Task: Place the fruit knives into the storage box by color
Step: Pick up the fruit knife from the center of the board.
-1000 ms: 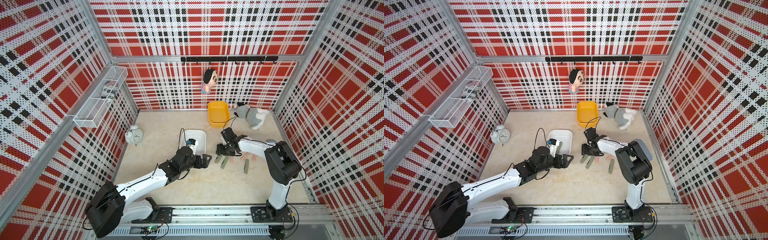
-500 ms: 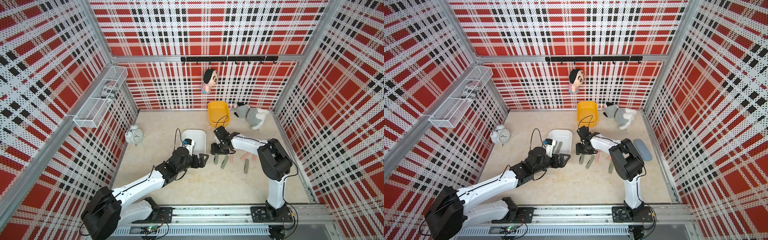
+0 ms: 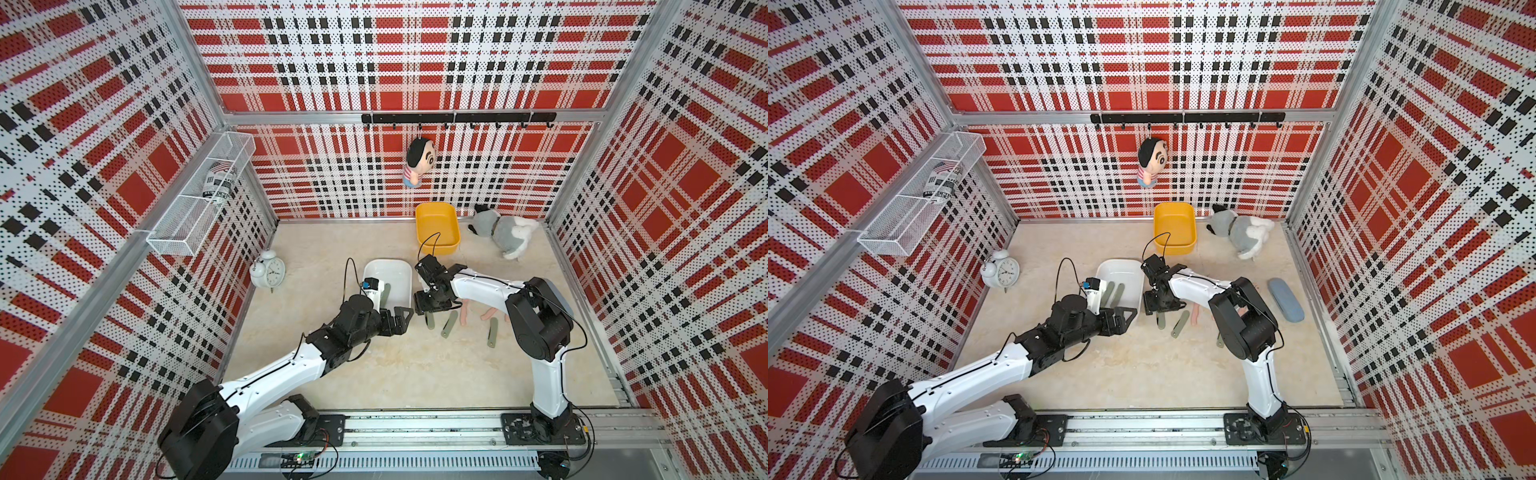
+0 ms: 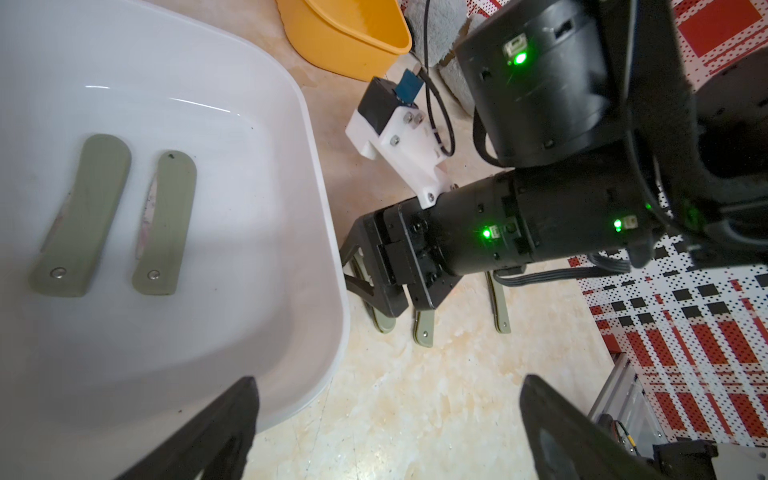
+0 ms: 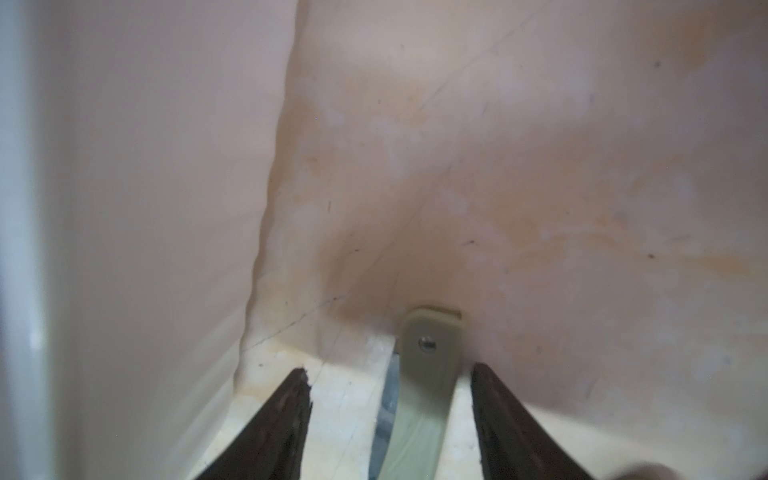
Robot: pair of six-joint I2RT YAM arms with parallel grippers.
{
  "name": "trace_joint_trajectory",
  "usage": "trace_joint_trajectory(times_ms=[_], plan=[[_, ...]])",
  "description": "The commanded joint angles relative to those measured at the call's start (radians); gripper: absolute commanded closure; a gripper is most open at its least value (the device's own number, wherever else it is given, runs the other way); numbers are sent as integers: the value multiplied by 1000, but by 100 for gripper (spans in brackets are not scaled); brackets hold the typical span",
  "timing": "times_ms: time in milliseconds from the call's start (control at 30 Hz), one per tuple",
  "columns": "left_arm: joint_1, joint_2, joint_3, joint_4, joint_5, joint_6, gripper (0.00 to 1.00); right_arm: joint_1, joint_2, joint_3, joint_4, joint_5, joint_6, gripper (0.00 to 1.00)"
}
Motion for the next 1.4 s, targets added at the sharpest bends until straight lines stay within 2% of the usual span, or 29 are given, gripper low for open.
trace_joint_trajectory(times_ms=[0, 500, 1100, 1367], plan=[[7, -10, -6, 3, 10, 13, 0, 19, -20, -10, -102, 70, -20, 35], [11, -20, 3, -21, 8, 19, 1, 106, -40, -38, -161, 120, -8, 41], [13, -15, 7, -20, 9, 18, 0, 105, -24, -63, -174, 172, -34, 68], [14, -11, 10, -21, 15, 18, 0, 82, -46, -78, -158, 154, -42, 73]])
